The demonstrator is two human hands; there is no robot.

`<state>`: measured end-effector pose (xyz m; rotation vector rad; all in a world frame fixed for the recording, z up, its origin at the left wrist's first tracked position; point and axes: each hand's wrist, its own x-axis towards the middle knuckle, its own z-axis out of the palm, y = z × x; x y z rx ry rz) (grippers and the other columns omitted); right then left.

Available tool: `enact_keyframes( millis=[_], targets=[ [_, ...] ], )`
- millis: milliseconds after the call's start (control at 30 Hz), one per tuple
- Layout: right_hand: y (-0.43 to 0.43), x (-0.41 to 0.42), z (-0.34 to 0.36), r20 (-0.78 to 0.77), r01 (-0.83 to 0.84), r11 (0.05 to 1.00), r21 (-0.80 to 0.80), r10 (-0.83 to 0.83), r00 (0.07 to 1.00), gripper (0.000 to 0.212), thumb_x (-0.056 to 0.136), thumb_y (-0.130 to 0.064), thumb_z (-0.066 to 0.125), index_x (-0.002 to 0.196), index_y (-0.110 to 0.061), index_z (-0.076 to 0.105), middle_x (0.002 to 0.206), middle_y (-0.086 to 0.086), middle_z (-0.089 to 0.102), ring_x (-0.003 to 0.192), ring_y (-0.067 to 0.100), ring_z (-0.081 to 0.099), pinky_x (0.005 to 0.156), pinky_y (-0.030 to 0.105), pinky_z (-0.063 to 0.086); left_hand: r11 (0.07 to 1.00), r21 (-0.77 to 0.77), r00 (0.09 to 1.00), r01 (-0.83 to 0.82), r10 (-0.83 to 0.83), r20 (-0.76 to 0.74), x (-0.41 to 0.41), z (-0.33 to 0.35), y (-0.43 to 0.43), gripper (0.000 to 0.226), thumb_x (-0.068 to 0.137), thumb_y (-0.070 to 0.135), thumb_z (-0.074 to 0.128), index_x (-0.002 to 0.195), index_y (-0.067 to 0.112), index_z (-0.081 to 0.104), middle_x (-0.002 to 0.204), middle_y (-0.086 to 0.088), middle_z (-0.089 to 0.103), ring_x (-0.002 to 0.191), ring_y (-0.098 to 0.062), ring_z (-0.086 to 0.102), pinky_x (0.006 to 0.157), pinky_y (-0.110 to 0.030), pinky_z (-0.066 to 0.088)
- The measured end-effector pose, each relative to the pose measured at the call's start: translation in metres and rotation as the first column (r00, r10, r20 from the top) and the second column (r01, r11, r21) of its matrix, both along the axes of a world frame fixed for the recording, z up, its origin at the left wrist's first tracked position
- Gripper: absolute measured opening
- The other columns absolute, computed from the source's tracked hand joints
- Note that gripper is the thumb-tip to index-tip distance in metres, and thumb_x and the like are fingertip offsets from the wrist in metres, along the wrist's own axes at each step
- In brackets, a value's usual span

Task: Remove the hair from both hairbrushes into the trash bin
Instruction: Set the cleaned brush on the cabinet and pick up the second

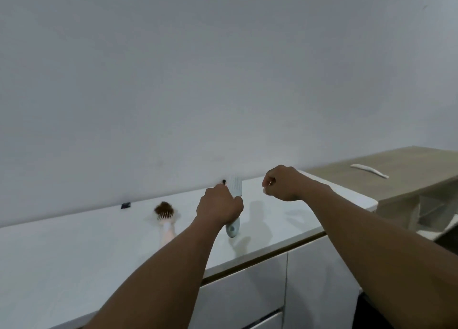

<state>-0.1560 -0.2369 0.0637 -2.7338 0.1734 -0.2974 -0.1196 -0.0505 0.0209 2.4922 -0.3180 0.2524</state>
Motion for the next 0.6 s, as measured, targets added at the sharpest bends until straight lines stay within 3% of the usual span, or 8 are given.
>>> enact_keyframes(
  millis=[167, 333, 467, 600],
  targets=[
    [0.018, 0.028, -0.026, -0.057, -0.049, 0.998, 0.032, 0.051, 0.997, 0.018, 0.09, -0.025, 0.064, 0.105, -0.018, 0.071, 0.103, -0.001, 0.065, 0.095, 0.019, 0.063, 0.085, 0.029, 0.051, 0.992, -0.008, 0.991, -0.13, 0.129, -0.038, 0.017, -0.027, 0.017, 0.019, 0.083, 0.028, 0.06, 0.076, 0.016, 0.046, 0.077, 0.0, 0.053, 0.067, -0.02, 0.054, 0.058, -0.027, 0.041],
    [0.034, 0.062, -0.051, -0.106, -0.086, 0.995, 0.044, 0.09, 0.99, 0.018, 0.09, -0.025, 0.064, 0.105, -0.019, 0.071, 0.11, 0.0, 0.066, 0.101, 0.02, 0.063, 0.089, 0.031, 0.052, 0.984, -0.006, 0.98, -0.177, 0.176, -0.09, 0.037, -0.048, 0.024, 0.015, 0.082, 0.023, 0.058, 0.073, 0.015, 0.049, 0.078, -0.001, 0.055, 0.064, -0.018, 0.054, 0.049, -0.025, 0.034],
    [0.041, 0.09, -0.068, -0.124, -0.116, 0.992, 0.045, 0.121, 0.985, 0.017, 0.09, -0.024, 0.062, 0.104, -0.019, 0.07, 0.11, 0.0, 0.068, 0.103, 0.02, 0.065, 0.09, 0.031, 0.053, 0.983, 0.006, 0.977, -0.181, 0.181, -0.115, 0.055, -0.057, 0.024, 0.018, 0.082, 0.022, 0.059, 0.072, 0.015, 0.046, 0.076, 0.0, 0.05, 0.069, -0.021, 0.053, 0.055, -0.026, 0.037],
    [0.046, 0.117, -0.081, -0.108, -0.151, 0.988, 0.045, 0.155, 0.982, 0.015, 0.09, -0.021, 0.06, 0.101, -0.02, 0.071, 0.107, -0.002, 0.069, 0.098, 0.018, 0.065, 0.081, 0.025, 0.048, 0.985, 0.018, 0.978, -0.169, 0.17, -0.124, 0.073, -0.065, 0.024, 0.023, 0.085, 0.023, 0.06, 0.071, 0.016, 0.042, 0.074, 0.002, 0.043, 0.074, -0.024, 0.05, 0.061, -0.028, 0.04]
  ],
)
